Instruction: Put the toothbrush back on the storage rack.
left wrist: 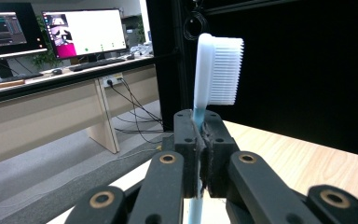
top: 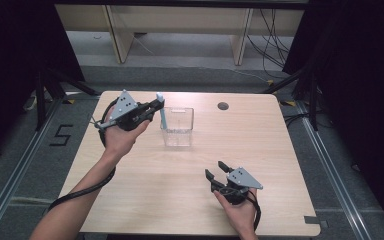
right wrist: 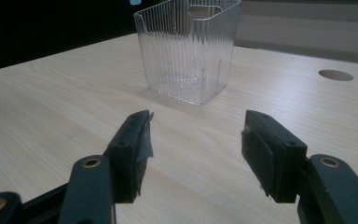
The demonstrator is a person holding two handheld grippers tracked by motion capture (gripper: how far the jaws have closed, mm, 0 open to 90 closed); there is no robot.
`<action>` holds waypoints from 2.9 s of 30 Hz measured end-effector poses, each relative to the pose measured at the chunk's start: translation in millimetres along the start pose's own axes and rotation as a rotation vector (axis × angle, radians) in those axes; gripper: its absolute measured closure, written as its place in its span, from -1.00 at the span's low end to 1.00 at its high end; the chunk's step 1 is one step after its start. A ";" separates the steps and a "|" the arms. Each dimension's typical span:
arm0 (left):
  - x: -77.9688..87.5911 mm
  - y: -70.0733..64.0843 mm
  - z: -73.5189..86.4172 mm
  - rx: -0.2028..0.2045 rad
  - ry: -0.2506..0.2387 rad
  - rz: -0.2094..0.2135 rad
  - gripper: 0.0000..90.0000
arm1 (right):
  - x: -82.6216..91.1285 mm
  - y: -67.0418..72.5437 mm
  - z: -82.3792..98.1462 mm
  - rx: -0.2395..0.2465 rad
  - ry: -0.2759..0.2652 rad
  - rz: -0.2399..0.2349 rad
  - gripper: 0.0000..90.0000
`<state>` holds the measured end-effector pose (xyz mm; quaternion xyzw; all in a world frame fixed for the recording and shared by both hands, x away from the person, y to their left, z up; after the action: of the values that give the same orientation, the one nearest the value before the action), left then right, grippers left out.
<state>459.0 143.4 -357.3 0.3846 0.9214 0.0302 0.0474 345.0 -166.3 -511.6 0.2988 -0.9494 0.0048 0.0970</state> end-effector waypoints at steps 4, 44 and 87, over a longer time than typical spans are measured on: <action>-2.1 3.7 1.9 0.000 0.002 -0.010 0.91 | -2.3 -1.6 0.2 0.029 -0.026 -0.013 -0.06; -14.9 17.1 27.9 0.021 0.023 -0.049 0.91 | -1.5 0.1 -0.1 0.014 -0.013 -0.007 -0.07; -14.5 14.5 73.3 0.069 0.123 -0.066 0.90 | -1.8 -1.9 1.9 0.001 0.014 -0.005 -0.07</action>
<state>487.5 144.7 -427.9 0.3529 0.9352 0.0205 -0.0213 347.2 -167.0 -513.9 0.3014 -0.9478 0.0073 0.1036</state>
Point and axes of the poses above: each handheld gripper's, and its own axes: x roughly backward along the jaws, z roughly out of its underside, y roughly to its left, the point moved 1 cm from there along -x, roughly forward along the jaws, and after that the axes turned 6 degrees about -y, right-handed, at the moved point
